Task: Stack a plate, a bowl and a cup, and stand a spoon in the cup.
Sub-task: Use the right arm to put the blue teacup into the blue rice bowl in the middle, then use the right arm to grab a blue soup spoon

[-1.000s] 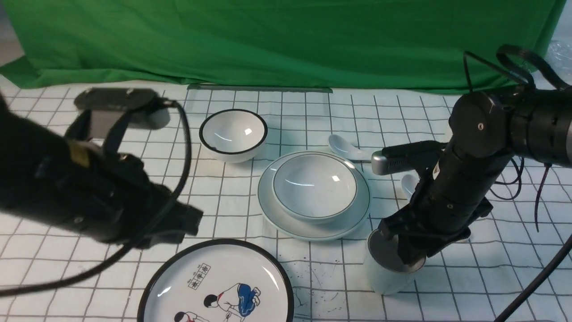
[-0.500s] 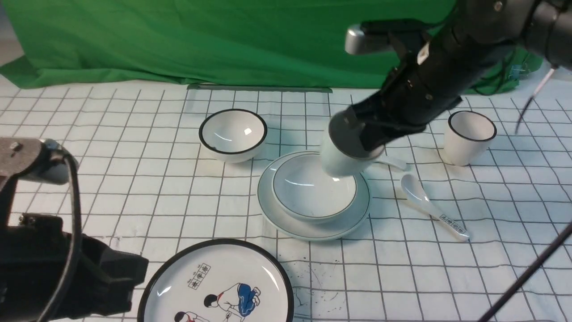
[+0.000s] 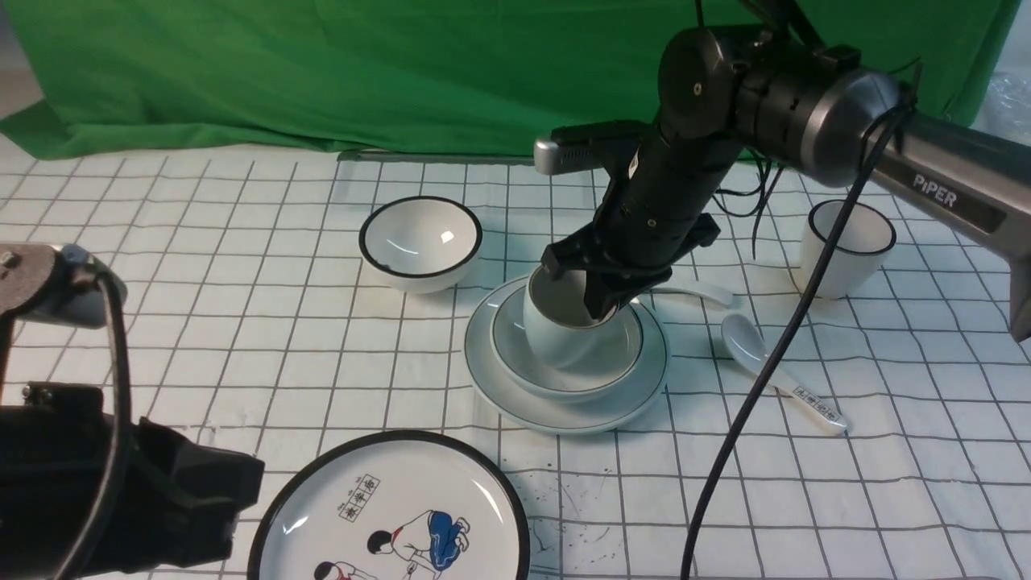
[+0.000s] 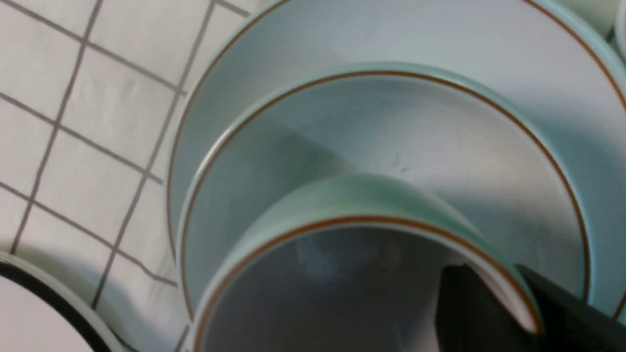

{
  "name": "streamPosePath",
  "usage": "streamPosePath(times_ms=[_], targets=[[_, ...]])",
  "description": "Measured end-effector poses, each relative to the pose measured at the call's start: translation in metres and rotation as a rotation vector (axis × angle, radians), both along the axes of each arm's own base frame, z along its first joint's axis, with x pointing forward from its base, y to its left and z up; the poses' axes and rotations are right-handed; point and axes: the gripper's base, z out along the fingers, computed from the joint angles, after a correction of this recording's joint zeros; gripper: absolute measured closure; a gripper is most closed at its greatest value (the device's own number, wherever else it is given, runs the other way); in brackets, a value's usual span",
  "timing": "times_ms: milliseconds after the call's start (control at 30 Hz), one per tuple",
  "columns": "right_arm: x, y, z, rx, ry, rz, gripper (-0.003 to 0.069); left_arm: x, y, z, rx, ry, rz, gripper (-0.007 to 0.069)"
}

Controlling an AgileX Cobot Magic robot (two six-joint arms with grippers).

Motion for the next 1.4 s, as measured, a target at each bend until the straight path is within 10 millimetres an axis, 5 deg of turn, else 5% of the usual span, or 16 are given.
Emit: streamPosePath(times_ms=[300,433,567,700,867,900,1100,1400], targets=[[0.001,0.000,0.004,-0.001,-0.015,0.003,0.0397,0.000,0.000,0.000,0.000,-0.001,0.000,0.0624],[0.003,-0.010,0.026,-0.109,-0.070,0.052,0.0375,0.000,0.001,0.000,0.008,-0.004,0.000,0.0624],[0.014,-0.035,0.061,-0.270,-0.241,0.094,0.0370,0.000,0.001,0.000,0.014,-0.007,0.000,0.0624],[0.028,-0.060,0.063,-0.207,-0.246,0.074,0.0368,0.000,0.001,0.000,0.014,-0.007,0.000,0.0624],[0.044,-0.087,0.046,-0.110,-0.187,0.088,0.0305,0.000,0.001,0.000,0.014,-0.007,0.000,0.0624],[0.048,-0.091,0.038,-0.109,-0.177,0.115,0.0246,0.000,0.001,0.000,0.015,-0.007,0.000,0.0624],[0.057,-0.085,0.001,-0.150,-0.156,0.327,0.0078,0.000,0.001,-0.001,0.017,-0.004,0.001,0.0624],[0.072,-0.078,-0.051,-0.157,-0.147,0.361,0.0071,-0.002,0.002,-0.003,0.012,0.045,0.023,0.0624]])
